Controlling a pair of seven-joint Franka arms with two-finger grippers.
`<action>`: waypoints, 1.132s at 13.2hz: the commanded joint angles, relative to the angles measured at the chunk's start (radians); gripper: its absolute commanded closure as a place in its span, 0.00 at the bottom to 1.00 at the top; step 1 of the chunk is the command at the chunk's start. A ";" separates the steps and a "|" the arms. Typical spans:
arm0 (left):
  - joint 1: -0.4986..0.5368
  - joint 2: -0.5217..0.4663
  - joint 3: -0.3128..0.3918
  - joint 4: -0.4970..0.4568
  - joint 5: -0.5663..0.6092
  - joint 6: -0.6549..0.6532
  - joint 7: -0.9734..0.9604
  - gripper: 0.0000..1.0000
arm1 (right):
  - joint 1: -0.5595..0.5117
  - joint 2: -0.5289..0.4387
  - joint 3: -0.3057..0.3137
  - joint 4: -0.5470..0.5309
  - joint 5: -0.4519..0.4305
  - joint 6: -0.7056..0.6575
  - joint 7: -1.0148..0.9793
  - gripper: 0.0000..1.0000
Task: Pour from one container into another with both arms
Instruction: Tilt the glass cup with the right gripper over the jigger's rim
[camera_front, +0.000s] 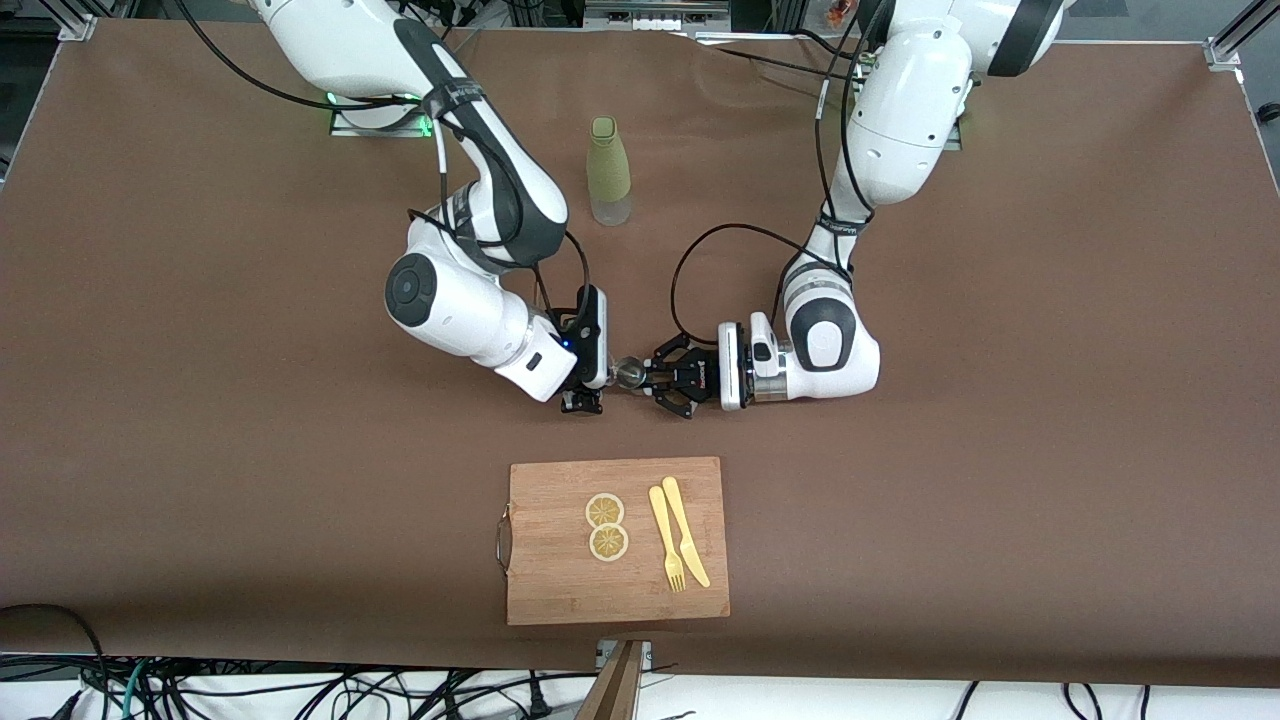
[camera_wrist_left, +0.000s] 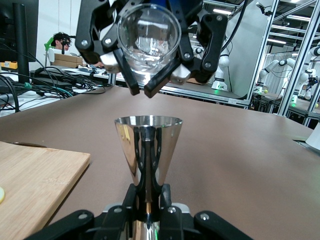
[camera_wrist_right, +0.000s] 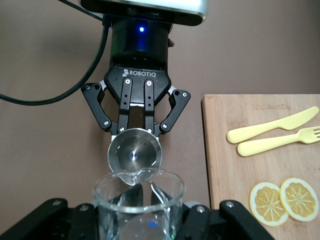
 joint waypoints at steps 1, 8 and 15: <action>-0.015 0.007 0.008 0.017 -0.036 0.024 0.018 1.00 | 0.019 -0.035 -0.005 -0.030 -0.060 0.010 0.073 1.00; -0.015 0.007 0.008 0.017 -0.036 0.024 0.018 1.00 | 0.059 -0.038 -0.005 -0.029 -0.211 0.011 0.231 1.00; -0.015 0.007 0.008 0.017 -0.036 0.024 0.018 1.00 | 0.016 -0.060 -0.008 -0.029 -0.006 0.016 0.196 1.00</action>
